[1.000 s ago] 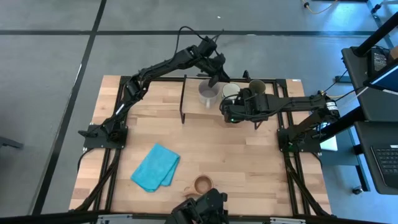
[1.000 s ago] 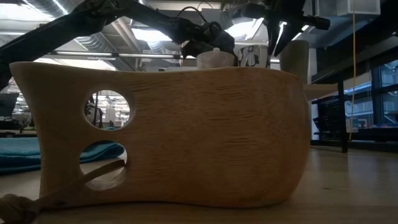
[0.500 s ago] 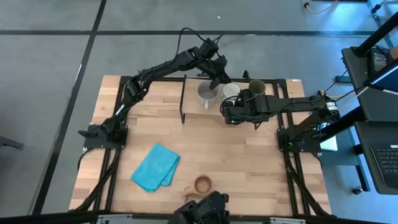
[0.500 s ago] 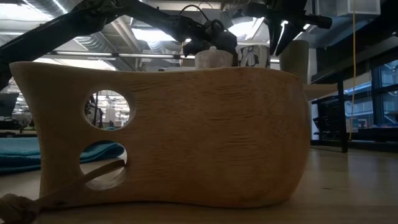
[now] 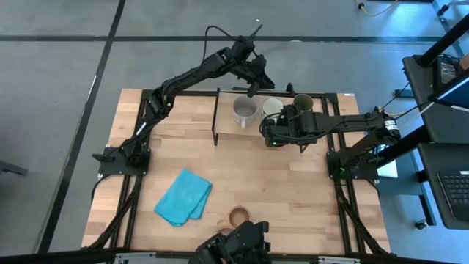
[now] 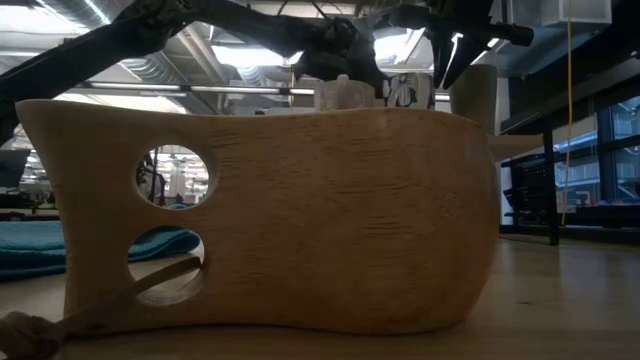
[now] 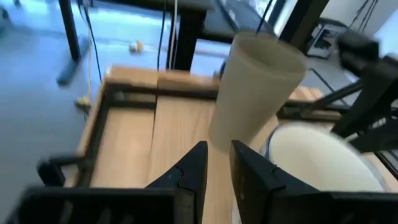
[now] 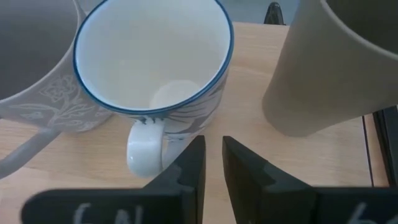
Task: Stack small to large cups/mugs on shelf
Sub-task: Put the blue mug on the shelf, then adjust the gray mug on the shelf, then put the brown mug on the shelf
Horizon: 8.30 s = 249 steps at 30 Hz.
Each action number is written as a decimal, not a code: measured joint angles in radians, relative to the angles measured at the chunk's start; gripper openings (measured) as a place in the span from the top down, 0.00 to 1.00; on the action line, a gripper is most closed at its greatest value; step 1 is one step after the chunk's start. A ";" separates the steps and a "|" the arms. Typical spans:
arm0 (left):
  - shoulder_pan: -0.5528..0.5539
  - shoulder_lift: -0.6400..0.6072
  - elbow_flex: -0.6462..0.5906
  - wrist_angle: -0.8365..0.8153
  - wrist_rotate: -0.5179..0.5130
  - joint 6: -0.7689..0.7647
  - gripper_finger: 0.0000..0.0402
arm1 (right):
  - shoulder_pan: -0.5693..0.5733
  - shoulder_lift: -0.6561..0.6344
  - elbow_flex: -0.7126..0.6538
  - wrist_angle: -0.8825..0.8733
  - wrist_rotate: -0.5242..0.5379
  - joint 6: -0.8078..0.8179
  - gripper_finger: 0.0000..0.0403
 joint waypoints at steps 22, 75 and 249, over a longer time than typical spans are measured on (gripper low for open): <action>-0.052 -0.203 -0.007 -0.304 -0.258 0.139 0.86 | 0.109 0.000 0.000 -0.048 0.015 0.002 0.86; -0.503 -0.819 -0.971 -0.055 -0.892 -0.443 0.86 | 0.727 0.000 0.000 0.283 0.127 0.132 0.86; -0.085 -0.671 -1.093 0.147 -0.433 -0.175 0.86 | 0.341 -0.165 0.000 -0.191 0.145 0.317 0.86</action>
